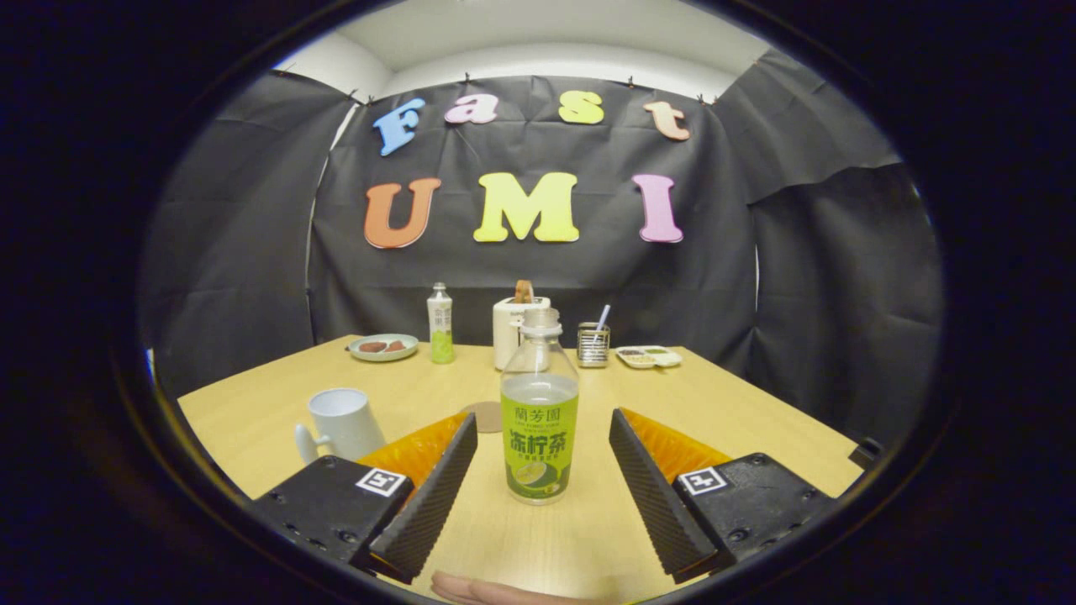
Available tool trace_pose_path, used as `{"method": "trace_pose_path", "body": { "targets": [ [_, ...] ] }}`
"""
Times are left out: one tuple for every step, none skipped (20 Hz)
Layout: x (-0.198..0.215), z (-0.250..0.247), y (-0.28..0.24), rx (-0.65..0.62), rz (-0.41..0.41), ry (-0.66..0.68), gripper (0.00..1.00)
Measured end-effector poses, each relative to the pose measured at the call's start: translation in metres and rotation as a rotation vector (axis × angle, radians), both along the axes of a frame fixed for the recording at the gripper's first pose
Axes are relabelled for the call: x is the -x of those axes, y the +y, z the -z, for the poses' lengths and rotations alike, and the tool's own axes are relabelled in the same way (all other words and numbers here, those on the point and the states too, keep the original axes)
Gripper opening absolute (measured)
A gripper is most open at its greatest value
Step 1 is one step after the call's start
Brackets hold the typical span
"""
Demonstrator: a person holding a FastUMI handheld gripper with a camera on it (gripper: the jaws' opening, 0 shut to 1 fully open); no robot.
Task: Take the bottle from table, then pour the juice into the cup, finally place the bottle on the coaster
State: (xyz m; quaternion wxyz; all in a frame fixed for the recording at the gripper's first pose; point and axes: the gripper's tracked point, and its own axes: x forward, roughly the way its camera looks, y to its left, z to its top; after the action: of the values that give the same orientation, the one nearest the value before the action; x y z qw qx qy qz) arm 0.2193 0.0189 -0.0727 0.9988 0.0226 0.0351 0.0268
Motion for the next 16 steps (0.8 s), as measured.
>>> {"method": "trace_pose_path", "body": {
  "targets": [
    [-0.009,0.001,0.003,-0.011,-0.010,0.005,1.00],
    [-0.017,0.002,0.007,-0.012,-0.024,0.007,1.00],
    [-0.025,0.000,0.008,-0.010,-0.029,0.000,1.00],
    [-0.033,-0.001,0.007,-0.005,-0.022,-0.006,1.00],
    [-0.041,0.001,0.005,0.001,-0.012,-0.004,1.00],
    [-0.050,0.004,0.005,0.003,-0.010,0.005,1.00],
    [-0.056,0.007,0.008,0.004,-0.015,0.013,1.00],
    [-0.061,0.008,0.010,0.005,-0.017,0.018,1.00],
    [-0.067,0.009,0.009,0.008,-0.015,0.022,1.00],
    [-0.073,0.009,0.009,0.003,-0.009,0.020,1.00],
    [-0.077,0.010,0.010,-0.003,-0.012,0.020,1.00],
    [-0.081,0.010,0.013,-0.005,-0.021,0.024,1.00],
    [-0.085,0.009,0.014,-0.008,-0.025,0.020,1.00],
    [-0.087,0.009,0.012,-0.003,-0.012,0.025,0.95],
    [-0.092,0.012,0.011,-0.014,-0.015,0.023,0.89],
    [-0.081,0.006,0.015,-0.032,-0.033,0.019,0.82]
  ]
}}
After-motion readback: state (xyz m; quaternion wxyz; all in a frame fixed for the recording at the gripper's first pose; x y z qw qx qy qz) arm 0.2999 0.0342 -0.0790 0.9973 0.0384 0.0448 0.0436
